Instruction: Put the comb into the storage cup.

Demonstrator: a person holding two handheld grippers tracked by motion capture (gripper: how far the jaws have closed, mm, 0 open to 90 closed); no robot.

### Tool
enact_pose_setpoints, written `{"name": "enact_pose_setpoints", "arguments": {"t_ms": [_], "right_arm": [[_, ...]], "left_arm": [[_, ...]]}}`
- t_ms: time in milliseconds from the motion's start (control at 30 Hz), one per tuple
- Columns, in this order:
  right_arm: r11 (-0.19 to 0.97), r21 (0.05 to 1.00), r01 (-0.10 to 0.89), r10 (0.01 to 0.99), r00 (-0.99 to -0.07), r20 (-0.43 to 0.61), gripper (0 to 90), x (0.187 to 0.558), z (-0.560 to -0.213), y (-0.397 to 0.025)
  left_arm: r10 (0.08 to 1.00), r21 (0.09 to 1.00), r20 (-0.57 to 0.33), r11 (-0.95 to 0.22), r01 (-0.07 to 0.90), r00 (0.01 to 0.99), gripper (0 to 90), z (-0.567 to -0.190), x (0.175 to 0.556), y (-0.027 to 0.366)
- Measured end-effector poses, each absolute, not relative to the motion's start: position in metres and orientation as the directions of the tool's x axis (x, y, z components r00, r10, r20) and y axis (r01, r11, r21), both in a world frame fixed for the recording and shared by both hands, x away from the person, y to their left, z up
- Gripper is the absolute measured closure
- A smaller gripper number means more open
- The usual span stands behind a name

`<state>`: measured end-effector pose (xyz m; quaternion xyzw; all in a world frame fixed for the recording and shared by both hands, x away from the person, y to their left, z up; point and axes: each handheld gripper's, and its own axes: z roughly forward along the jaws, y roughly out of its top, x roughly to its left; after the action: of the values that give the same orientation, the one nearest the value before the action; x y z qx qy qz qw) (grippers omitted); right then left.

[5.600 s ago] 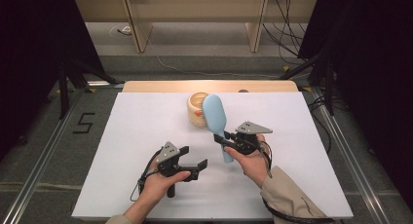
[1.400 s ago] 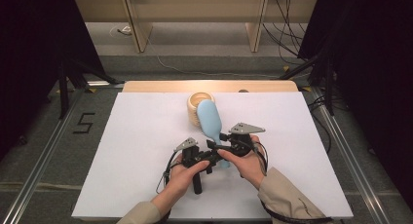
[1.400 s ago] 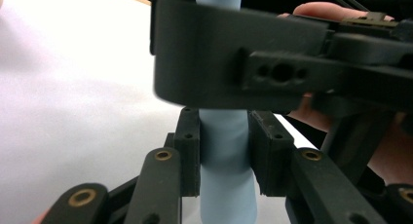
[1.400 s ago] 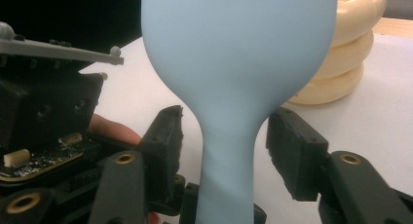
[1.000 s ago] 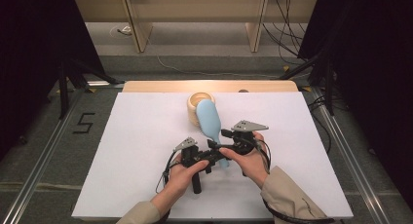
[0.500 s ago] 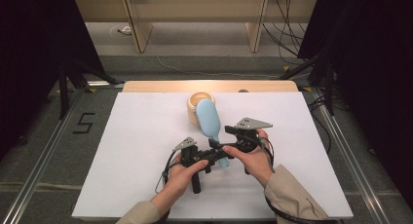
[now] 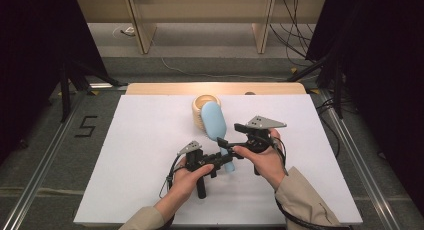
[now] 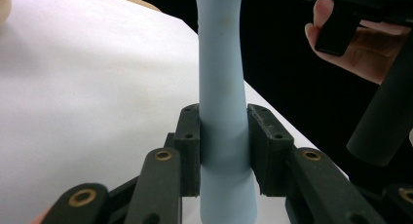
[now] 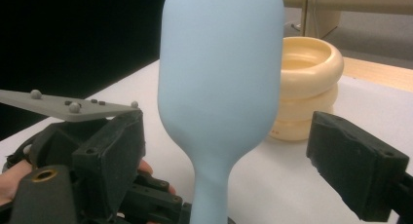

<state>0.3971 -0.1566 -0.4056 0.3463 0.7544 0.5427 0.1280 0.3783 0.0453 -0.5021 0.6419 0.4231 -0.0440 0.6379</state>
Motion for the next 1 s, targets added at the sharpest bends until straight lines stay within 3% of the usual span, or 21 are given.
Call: {"name": "enact_pose_setpoints", "arguments": {"t_ms": [1000], "right_arm": [[0.179,0.915,0.361,0.663,-0.732,0.159,6.5,0.401,-0.390,-0.159]], "left_arm": [[0.484,0.784,-0.594,0.168,0.598,0.643,67.5,-0.502,0.379,0.046]]}}
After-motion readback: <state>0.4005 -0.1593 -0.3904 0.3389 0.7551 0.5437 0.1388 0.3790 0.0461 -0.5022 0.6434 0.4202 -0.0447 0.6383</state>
